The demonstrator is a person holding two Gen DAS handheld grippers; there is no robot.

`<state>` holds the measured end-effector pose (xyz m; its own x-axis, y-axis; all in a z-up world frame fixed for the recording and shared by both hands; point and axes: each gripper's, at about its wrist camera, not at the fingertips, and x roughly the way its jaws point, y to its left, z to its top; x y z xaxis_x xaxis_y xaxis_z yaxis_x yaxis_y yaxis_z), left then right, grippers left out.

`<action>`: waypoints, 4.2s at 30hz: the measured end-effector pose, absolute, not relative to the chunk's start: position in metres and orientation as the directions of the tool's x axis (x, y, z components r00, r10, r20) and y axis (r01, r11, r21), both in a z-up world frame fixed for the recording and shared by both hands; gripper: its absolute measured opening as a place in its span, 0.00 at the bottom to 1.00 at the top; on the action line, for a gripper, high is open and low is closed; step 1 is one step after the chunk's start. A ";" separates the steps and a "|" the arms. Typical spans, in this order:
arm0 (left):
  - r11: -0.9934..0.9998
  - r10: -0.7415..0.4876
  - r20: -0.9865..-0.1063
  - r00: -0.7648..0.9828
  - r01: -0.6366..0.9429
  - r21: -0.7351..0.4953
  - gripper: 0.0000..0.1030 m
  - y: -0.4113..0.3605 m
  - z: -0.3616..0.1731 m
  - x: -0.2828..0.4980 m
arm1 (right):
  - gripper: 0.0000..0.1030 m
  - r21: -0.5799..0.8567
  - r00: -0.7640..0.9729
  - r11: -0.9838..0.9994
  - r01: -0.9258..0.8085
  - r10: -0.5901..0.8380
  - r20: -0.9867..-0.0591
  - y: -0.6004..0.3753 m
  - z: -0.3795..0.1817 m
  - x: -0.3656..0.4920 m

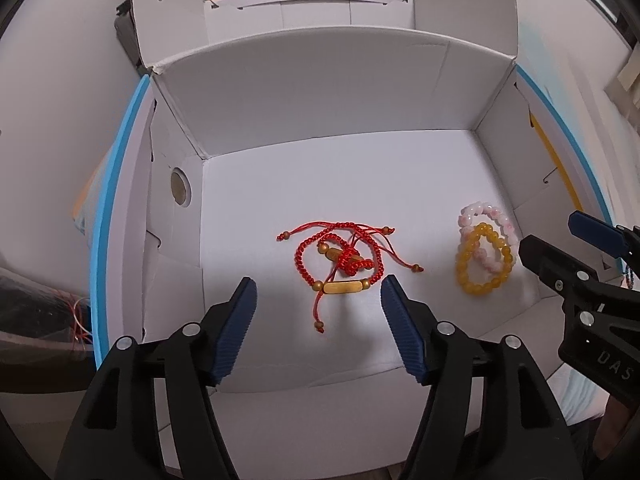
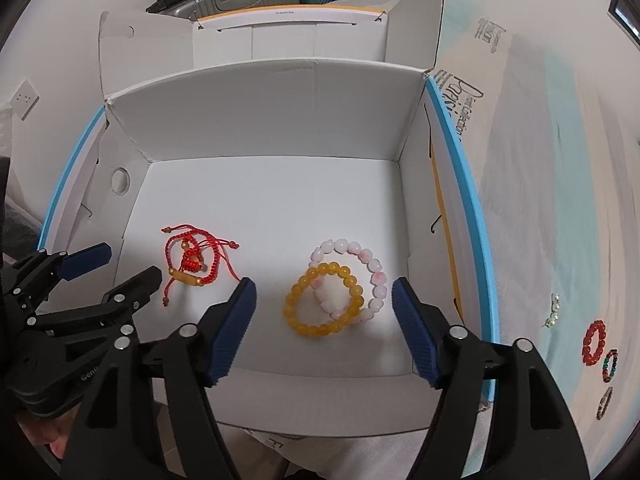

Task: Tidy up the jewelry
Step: 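Move both open tools out of the box back over the bed, then grasp the wooden bead bracelet with the right tool while the left tool grasps the pearl earrings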

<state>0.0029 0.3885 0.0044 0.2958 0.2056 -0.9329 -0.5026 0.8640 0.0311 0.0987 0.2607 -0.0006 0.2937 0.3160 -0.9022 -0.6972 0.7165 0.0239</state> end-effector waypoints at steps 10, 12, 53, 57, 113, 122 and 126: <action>0.859 0.210 -0.917 0.338 -0.512 0.008 0.81 0.388 0.009 0.004 | 0.74 0.031 0.314 0.720 -0.693 0.341 -0.886 0.249 0.016 0.095; 0.859 0.214 -0.912 0.349 -0.511 0.006 0.82 0.384 0.013 0.005 | 0.74 0.033 0.318 0.722 -0.691 0.345 -0.883 0.245 0.020 0.095; 0.953 0.158 -0.855 0.495 -0.302 0.001 0.94 0.186 0.064 0.099 | 0.88 0.072 0.493 0.895 -0.440 0.308 -0.814 0.004 0.081 0.164; 0.966 0.133 -0.855 0.502 -0.258 -0.001 0.94 0.153 0.063 0.114 | 0.89 0.073 0.503 0.913 -0.401 0.286 -0.815 -0.030 0.080 0.173; 0.991 0.009 -0.949 0.316 -0.128 -0.034 0.76 0.058 -0.082 0.258 | 0.88 0.081 0.314 0.996 -0.024 0.084 -0.946 -0.282 -0.100 0.262; 0.992 -0.027 -0.963 0.267 -0.112 -0.058 0.51 0.059 -0.098 0.267 | 0.78 0.098 0.300 0.995 -0.004 0.094 -0.949 -0.287 -0.109 0.266; 0.992 -0.033 -0.966 0.256 -0.107 -0.062 0.47 0.058 -0.103 0.269 | 0.77 0.099 0.304 0.995 0.003 0.094 -0.948 -0.291 -0.109 0.264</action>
<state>0.2691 0.0578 -0.1025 0.2563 -0.0330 -0.9660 -0.1075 0.9922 -0.0624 0.2641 -0.2911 -0.1088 0.3042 0.0939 -0.9480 0.0025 0.9950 0.0994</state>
